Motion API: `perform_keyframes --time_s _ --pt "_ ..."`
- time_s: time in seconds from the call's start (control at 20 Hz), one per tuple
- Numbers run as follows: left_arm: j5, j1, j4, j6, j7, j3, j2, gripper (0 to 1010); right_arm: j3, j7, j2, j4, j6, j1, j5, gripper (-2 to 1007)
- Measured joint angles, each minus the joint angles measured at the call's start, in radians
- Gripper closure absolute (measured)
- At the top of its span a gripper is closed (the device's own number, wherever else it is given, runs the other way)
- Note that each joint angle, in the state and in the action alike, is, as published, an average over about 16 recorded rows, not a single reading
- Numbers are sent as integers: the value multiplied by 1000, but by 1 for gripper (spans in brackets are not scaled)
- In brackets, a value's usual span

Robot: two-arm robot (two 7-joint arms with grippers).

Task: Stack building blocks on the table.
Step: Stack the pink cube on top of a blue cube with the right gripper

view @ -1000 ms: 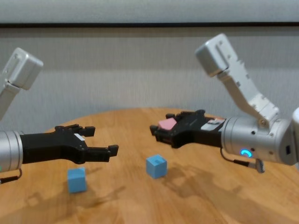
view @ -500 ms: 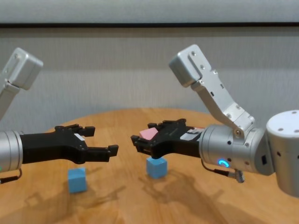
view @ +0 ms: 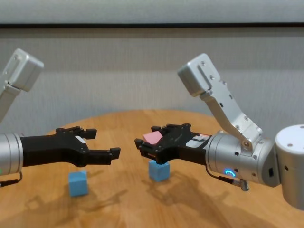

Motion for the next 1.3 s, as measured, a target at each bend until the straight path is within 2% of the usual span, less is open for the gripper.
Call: perform_keyframes --time_s 0.3,0.5,1.0,1.3 --pt "0 0 0 0 0 0 0 7 8 42 -7 76 -86 32 15 515" --pt "0 0 0 0 0 0 0 8 10 68 -5 112 -116 52 24 515" --pt "0 0 0 0 0 0 0 8 10 94 11 146 -115 74 32 515" --pt "0 0 0 0 0 0 0 8 12 100 10 163 -117 79 38 515"
